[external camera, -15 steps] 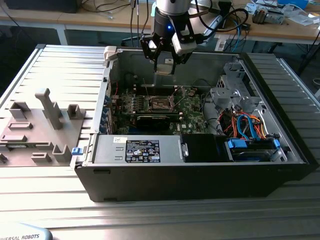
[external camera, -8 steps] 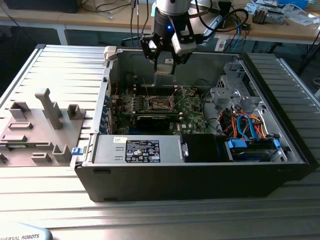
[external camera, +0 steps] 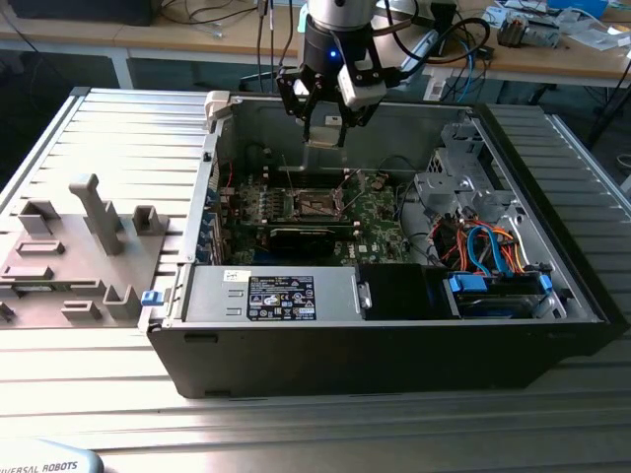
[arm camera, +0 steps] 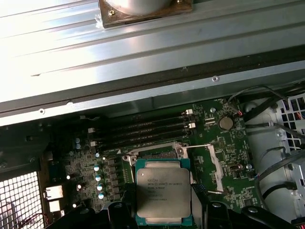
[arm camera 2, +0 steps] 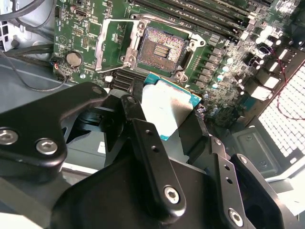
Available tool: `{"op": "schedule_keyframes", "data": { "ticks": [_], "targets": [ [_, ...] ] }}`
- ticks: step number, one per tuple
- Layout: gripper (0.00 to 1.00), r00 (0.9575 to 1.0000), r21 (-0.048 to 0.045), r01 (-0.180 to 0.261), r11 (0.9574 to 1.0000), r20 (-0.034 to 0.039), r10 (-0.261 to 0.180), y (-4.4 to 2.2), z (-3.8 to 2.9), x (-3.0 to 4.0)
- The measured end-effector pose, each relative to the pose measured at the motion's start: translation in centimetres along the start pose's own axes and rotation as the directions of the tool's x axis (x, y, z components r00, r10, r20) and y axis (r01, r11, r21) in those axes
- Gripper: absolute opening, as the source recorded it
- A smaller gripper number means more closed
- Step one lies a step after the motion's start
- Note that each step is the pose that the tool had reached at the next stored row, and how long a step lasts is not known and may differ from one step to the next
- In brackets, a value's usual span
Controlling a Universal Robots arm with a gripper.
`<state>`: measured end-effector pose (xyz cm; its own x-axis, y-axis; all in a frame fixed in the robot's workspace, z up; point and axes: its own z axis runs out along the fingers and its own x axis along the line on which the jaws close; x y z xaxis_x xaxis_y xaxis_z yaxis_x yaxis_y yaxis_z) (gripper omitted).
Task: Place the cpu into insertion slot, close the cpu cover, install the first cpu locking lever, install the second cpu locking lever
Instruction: 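Place the cpu into insertion slot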
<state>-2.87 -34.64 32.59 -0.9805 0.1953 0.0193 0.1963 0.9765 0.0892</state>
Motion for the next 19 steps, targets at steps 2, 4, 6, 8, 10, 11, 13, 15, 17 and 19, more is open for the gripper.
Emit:
{"op": "schedule_keyframes", "data": {
  "ticks": [2,4,6,8,10,11,13,15,17,19],
  "targets": [
    [0.54,1.0,0.0,-0.003,1.0,0.0002,0.003,0.0,0.01,0.0],
    [0.54,1.0,-0.0002,-0.005,1.0,0.0005,0.005,0.0,0.01,0.0],
    [0.54,1.0,-0.0001,-0.008,1.0,0.0007,0.008,0.0,0.01,0.0],
    [0.54,0.9999,-0.0002,-0.012,0.9999,0.001,0.012,0.0,0.02,0.0],
    [0.54,0.9999,-0.0003,-0.015,0.9999,0.0013,0.015,0.0,0.03,0.0],
    [0.54,0.9999,-0.0003,-0.017,0.9999,0.0015,0.017,0.0,0.03,0.0],
    [0.54,0.9998,-0.0004,-0.02,0.9998,0.0018,0.02,0.0,0.03,0.0],
    [0.54,0.9997,-0.0004,-0.023,0.9997,0.002,0.023,0.0,0.04,0.0],
    [0.54,0.9997,-0.0004,-0.026,0.9997,0.0023,0.026,0.0,0.04,0.0],
    [0.54,0.9996,-0.0005,-0.027,0.9996,0.0025,0.027,0.0,0.04,0.0]
  ]
}}
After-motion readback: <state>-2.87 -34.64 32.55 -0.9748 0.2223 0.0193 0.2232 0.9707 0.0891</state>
